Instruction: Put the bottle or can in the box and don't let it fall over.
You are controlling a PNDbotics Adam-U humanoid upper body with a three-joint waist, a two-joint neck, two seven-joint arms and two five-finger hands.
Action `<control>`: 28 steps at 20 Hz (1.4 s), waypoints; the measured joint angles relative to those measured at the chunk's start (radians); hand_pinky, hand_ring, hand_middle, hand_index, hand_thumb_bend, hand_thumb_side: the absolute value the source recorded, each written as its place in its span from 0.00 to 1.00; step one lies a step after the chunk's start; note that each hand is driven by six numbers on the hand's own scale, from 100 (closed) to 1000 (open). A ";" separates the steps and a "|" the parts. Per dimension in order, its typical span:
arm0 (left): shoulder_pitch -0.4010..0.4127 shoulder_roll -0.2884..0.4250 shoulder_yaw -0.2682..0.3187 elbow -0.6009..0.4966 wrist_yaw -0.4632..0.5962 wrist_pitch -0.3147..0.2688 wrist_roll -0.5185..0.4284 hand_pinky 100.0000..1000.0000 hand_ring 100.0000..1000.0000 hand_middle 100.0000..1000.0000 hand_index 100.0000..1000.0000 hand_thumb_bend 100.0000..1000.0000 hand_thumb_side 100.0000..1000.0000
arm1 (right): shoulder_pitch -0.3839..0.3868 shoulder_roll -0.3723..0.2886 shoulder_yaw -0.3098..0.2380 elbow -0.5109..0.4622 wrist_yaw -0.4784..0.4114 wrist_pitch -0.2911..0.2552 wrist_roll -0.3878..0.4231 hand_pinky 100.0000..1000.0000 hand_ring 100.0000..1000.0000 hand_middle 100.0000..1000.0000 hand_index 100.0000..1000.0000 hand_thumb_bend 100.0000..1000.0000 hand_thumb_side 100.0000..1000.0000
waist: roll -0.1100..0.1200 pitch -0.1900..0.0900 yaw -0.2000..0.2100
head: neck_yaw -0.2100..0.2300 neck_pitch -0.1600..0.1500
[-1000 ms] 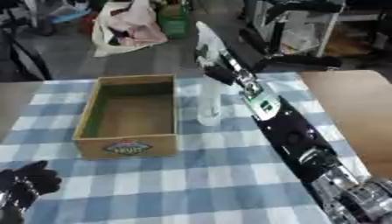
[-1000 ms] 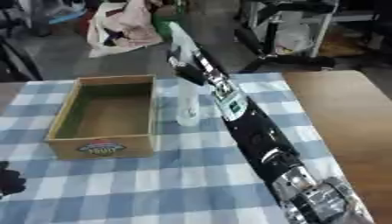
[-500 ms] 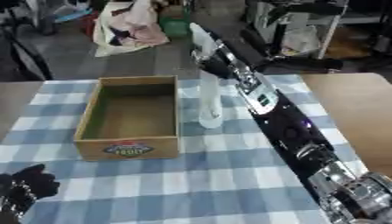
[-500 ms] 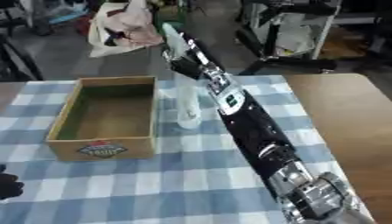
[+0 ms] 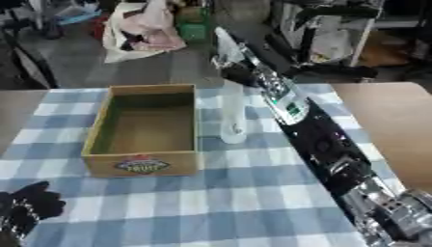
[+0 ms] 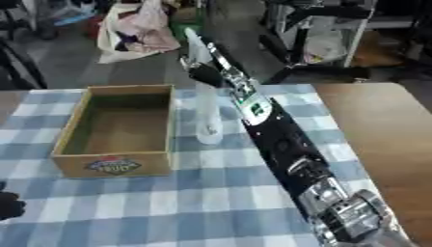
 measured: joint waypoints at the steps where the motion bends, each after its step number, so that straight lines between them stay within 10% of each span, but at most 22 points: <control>1: 0.000 0.000 0.000 0.000 0.000 0.000 0.000 0.68 0.62 0.58 0.78 0.15 1.00 | 0.001 0.000 0.000 0.001 0.000 0.001 0.001 0.65 0.91 0.76 0.87 0.00 0.45 | 0.000 0.000 0.000 | 0.000 -0.001; 11: -0.001 0.000 -0.001 0.000 0.007 0.000 -0.002 0.68 0.62 0.58 0.78 0.15 1.00 | 0.007 0.000 0.000 0.011 0.005 0.006 -0.008 0.59 0.82 0.54 0.63 0.00 0.17 | 0.000 0.000 0.005 | 0.000 -0.004; 23: -0.002 -0.001 -0.005 0.000 0.007 -0.001 -0.004 0.68 0.62 0.58 0.78 0.15 1.00 | 0.008 0.000 0.000 0.005 -0.028 0.025 -0.057 0.53 0.77 0.41 0.48 0.00 0.12 | -0.003 0.000 0.005 | 0.000 -0.004; 28: -0.003 -0.001 -0.005 0.000 0.007 -0.001 -0.004 0.68 0.62 0.58 0.78 0.15 1.00 | 0.008 0.000 0.002 -0.002 -0.043 0.029 -0.064 0.59 0.88 0.68 0.79 0.00 0.50 | -0.003 0.000 0.006 | -0.002 -0.004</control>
